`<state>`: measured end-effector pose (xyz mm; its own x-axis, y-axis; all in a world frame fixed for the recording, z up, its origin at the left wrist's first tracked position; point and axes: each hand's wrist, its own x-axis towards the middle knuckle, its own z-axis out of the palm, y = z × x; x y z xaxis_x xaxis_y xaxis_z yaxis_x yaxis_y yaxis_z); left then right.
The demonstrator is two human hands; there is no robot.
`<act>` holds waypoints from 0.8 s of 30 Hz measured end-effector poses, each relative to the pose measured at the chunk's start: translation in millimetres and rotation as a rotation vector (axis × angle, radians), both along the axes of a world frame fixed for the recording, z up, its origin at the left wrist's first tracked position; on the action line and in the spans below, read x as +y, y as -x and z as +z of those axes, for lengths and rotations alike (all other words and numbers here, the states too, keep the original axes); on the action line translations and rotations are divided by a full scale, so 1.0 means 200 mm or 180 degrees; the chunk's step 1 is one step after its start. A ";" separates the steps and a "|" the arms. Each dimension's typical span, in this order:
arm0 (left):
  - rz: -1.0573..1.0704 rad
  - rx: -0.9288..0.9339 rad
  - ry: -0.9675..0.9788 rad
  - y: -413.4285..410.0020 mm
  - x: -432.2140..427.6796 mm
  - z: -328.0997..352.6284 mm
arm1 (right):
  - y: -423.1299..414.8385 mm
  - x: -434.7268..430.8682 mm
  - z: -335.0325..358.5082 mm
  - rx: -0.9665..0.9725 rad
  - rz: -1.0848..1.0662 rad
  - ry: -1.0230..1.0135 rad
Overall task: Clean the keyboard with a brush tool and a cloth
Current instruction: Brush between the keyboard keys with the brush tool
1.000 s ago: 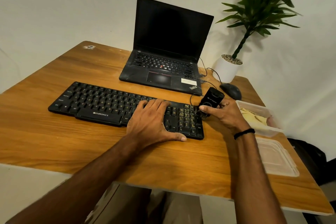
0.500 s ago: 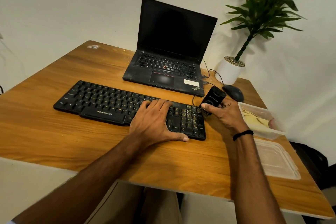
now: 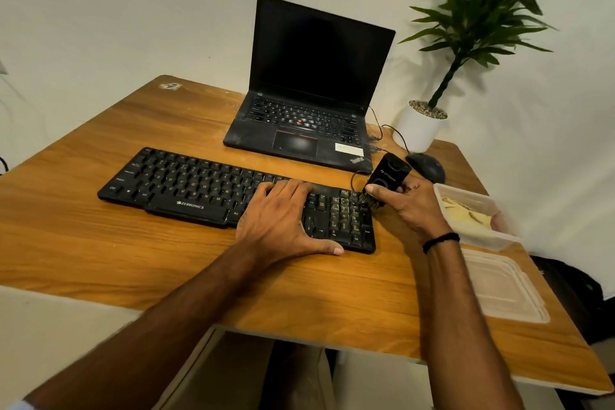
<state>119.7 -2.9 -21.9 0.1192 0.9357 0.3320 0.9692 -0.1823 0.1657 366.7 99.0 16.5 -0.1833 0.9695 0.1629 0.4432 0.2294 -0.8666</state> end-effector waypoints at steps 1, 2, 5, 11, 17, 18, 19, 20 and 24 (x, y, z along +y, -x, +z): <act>-0.0010 -0.0002 0.0003 0.00 0.00 0.00 | 0.00 0.00 0.00 0.0019 -0.0022 0.0017; -0.0017 -0.0004 0.0009 0.00 0.00 0.00 | 0.01 0.00 0.00 0.0050 -0.0035 0.0027; -0.0015 -0.0016 -0.0031 0.00 0.00 -0.01 | 0.05 -0.02 0.01 0.0190 -0.0065 0.0009; 0.0002 0.0010 -0.0057 0.00 0.01 -0.01 | 0.18 -0.08 -0.01 0.0712 0.0346 0.0387; -0.0002 -0.0015 -0.0054 0.00 0.01 -0.01 | 0.04 0.00 0.03 -0.0340 -0.0342 -0.0311; 0.0000 -0.0014 -0.0076 0.00 0.01 -0.01 | 0.06 -0.01 0.03 -0.0328 -0.0287 -0.0321; 0.0002 -0.0010 -0.0087 0.00 0.01 -0.01 | 0.10 -0.03 0.03 -0.0166 -0.0106 -0.0206; -0.0003 -0.0006 -0.0075 0.00 0.01 -0.01 | 0.15 -0.05 0.03 -0.0004 0.0142 -0.0003; -0.0004 -0.0005 -0.0096 0.00 0.01 -0.01 | 0.27 -0.05 0.02 -0.0174 0.0269 -0.0080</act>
<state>119.6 -1.4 -24.3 0.1198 0.9252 0.3602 0.9687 -0.1883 0.1615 312.5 88.9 20.5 -0.2736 0.9459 0.1745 0.4677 0.2894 -0.8352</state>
